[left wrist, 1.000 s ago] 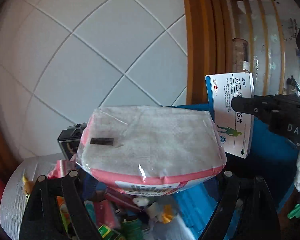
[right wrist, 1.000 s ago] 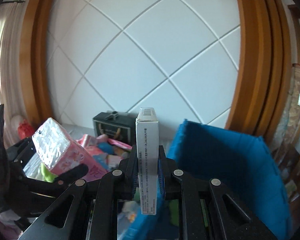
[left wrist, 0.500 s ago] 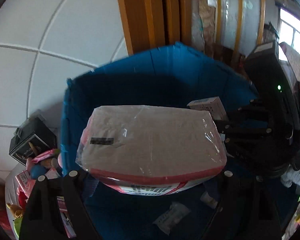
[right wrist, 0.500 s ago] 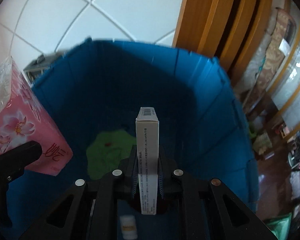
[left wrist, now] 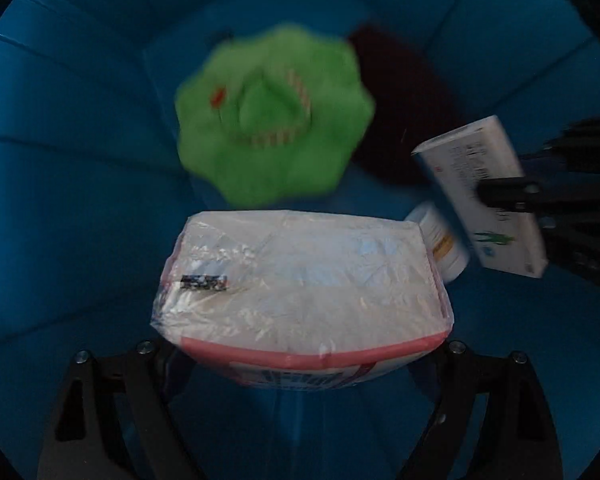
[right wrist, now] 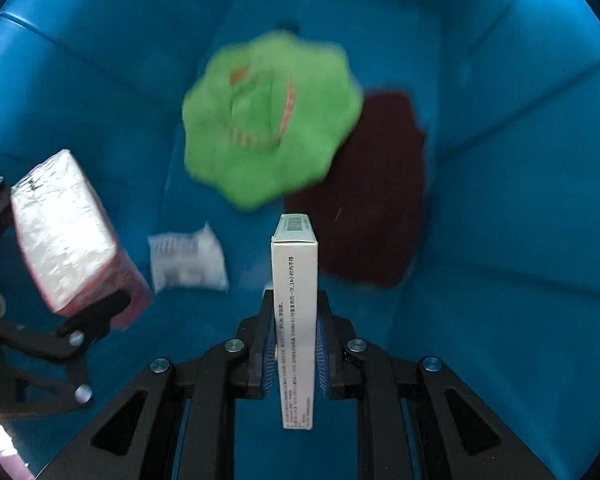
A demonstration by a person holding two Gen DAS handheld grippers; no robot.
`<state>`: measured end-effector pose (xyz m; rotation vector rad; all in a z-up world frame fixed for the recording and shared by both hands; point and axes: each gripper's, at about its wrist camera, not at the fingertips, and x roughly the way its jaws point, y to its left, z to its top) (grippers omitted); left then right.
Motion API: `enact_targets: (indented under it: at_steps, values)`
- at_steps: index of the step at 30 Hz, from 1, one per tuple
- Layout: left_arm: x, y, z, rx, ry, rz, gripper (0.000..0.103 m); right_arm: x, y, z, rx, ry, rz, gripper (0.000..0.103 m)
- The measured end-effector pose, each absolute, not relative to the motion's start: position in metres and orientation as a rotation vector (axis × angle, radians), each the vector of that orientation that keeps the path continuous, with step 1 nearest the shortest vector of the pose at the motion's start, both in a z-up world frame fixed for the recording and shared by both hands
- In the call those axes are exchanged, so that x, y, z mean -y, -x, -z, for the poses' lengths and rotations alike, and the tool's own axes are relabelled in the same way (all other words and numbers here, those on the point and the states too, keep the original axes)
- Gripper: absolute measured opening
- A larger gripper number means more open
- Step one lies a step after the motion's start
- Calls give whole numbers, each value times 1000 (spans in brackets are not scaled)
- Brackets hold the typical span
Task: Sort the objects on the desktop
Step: 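Carry the tissue pack and white box over the blue crate with both tools, then open both tools to drop the tissue pack and box into the crate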
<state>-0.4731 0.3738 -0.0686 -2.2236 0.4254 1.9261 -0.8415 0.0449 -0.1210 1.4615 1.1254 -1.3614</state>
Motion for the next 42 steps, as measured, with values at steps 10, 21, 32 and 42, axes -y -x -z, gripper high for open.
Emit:
enact_targets:
  at_steps: [10,21,32,42]
  values:
    - [-382,477,98,-476,2260,-1849,91,-62,848,162,-1252,-1475,1371,23]
    - [-377,488,83,-489,2196,-1914,103,-67,843,158,-1396,-1378,1433,79]
    - [-372,498,41,-427,2076,-2017,103,-50,842,129,-1437,-1239,1401,100]
    - [-361,485,-37,-405,1874,-2141,103,-45,814,57,-1358,-1056,1436,103]
